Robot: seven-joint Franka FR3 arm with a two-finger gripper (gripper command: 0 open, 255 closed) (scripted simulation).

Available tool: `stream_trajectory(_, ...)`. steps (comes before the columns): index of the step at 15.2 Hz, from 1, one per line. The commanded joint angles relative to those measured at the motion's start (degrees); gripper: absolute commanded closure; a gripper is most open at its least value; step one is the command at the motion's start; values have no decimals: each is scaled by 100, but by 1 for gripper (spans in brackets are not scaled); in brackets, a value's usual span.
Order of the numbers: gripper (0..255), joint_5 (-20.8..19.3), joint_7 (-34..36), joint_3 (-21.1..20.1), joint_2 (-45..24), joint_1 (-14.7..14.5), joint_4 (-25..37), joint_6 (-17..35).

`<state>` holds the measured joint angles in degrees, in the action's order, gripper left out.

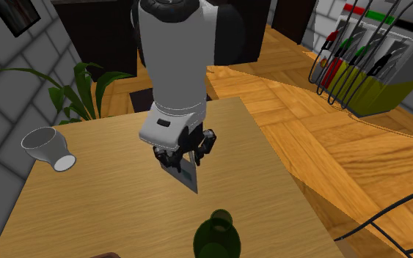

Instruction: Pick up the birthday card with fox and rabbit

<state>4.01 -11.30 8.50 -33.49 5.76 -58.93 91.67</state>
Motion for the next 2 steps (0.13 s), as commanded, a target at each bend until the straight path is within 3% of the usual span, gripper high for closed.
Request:
stream_trajectory(1, 255, -1, 6, 0, 10, -2, 63, -74)
stream_trajectory(2, 255, -1, 6, 0, 9, -2, 64, -74)
